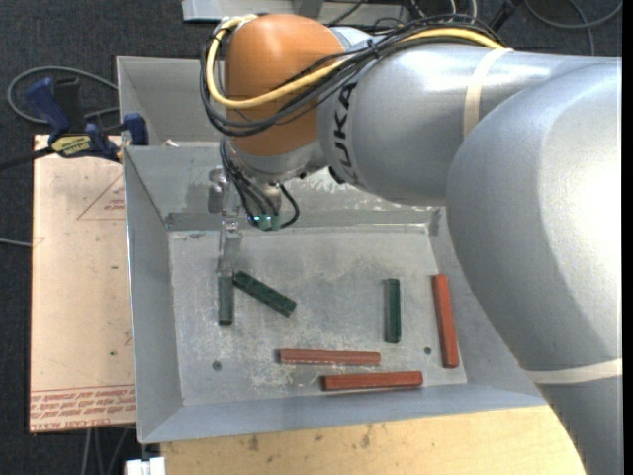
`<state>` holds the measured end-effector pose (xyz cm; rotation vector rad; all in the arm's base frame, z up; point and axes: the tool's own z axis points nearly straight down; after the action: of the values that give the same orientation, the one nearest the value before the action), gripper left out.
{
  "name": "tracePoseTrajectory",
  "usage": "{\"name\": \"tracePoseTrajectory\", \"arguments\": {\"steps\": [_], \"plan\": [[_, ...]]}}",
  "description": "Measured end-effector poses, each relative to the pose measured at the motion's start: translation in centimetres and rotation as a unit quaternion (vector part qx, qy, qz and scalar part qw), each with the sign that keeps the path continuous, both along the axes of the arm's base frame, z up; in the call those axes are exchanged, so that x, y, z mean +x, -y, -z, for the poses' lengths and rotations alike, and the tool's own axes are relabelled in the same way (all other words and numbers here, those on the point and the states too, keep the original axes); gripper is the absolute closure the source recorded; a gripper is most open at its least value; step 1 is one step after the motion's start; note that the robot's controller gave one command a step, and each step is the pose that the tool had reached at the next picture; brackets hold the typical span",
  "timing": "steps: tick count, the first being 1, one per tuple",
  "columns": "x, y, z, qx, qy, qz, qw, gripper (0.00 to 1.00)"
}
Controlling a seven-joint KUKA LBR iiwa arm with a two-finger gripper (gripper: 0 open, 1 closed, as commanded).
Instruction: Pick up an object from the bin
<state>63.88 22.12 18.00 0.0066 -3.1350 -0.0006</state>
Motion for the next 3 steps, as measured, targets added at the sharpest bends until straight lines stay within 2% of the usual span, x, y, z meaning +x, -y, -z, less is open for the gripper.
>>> {"name": "tracePoseTrajectory", "arguments": {"steps": [1, 2, 3], "plan": [[-3.5, 5.4, 11.4, -0.001, 0.0005, -0.002, 1.0, 0.0], [-4.4, 6.3, 7.9, 0.001, 0.004, 0.02, 0.9998, 0.0], [-3.5, 7.3, 8.0, 0.001, 0.0046, 0.068, 0.9977, 0.0]]}}
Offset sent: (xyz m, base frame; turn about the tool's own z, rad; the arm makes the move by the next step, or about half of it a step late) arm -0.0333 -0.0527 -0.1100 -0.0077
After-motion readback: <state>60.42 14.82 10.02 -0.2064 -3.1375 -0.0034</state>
